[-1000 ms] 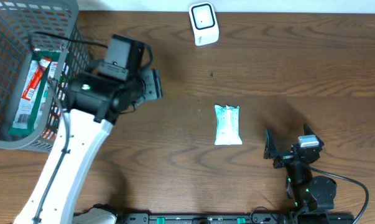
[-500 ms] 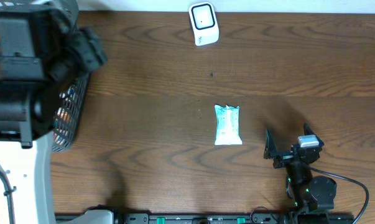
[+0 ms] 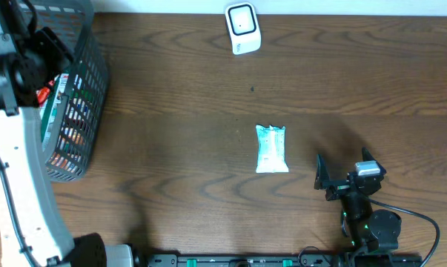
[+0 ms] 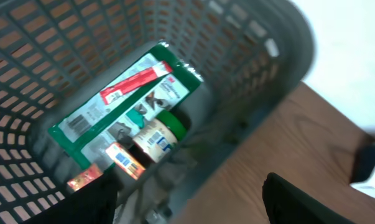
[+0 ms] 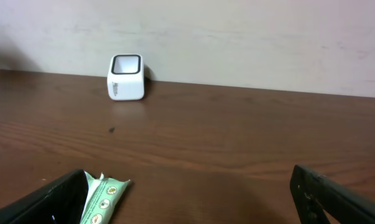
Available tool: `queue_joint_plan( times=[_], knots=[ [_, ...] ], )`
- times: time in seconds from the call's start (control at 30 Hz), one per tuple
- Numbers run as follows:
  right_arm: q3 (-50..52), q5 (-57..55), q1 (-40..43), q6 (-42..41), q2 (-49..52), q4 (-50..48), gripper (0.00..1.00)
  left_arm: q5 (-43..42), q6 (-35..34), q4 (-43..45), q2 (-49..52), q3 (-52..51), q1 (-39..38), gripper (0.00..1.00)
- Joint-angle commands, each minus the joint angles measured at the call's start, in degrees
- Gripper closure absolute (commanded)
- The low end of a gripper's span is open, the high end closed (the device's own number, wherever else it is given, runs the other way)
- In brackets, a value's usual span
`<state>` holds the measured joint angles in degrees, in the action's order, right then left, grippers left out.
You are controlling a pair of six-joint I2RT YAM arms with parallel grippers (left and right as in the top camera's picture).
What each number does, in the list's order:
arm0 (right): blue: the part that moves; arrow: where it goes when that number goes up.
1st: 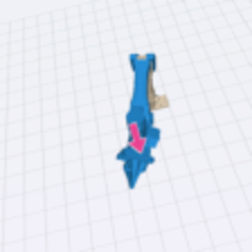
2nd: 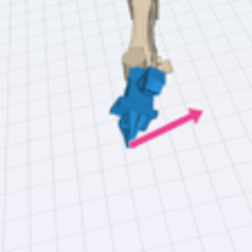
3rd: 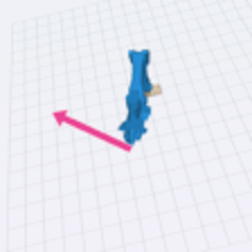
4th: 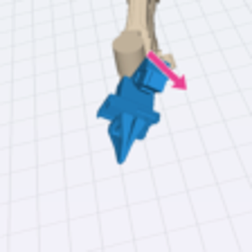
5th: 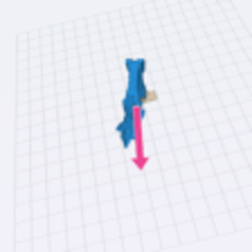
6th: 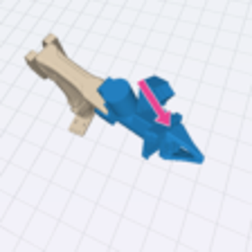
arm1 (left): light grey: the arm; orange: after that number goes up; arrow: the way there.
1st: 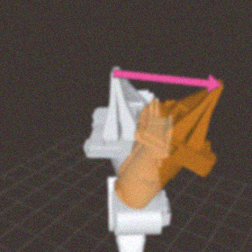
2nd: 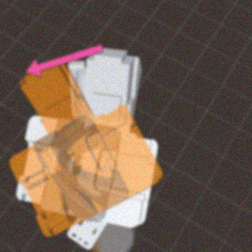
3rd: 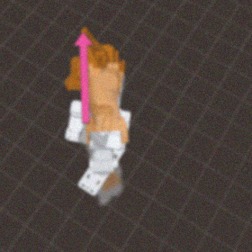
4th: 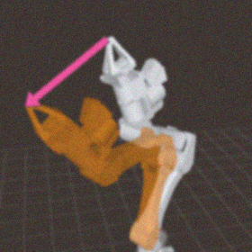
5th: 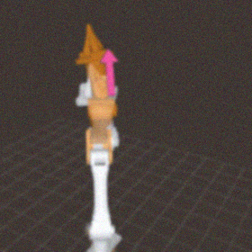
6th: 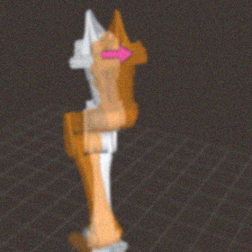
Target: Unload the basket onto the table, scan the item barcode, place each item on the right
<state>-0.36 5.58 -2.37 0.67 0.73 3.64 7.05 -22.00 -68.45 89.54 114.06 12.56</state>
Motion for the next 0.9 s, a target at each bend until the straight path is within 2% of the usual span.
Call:
queue_joint_plan(
  times=[0.0, 0.33, 0.6, 0.87],
  knots=[
    [0.04, -0.15, -0.72, 0.24, -0.07, 0.22, 0.01, 1.14, -1.05, -0.57, 1.86, 0.44, 1.97, 0.24],
    [0.04, -0.15, -0.72, 0.24, -0.07, 0.22, 0.01, 1.16, -2.64, -0.98, 5.75, 0.22, 4.59, 0.23],
    [0.04, -0.15, -0.72, 0.24, -0.07, 0.22, 0.01, 1.16, -7.37, -0.90, 9.68, -0.37, 7.32, 0.23],
    [0.04, -0.15, -0.72, 0.24, -0.07, 0.22, 0.01, 1.11, -7.74, -2.03, 13.55, -0.48, 10.03, 0.23]
  ],
)
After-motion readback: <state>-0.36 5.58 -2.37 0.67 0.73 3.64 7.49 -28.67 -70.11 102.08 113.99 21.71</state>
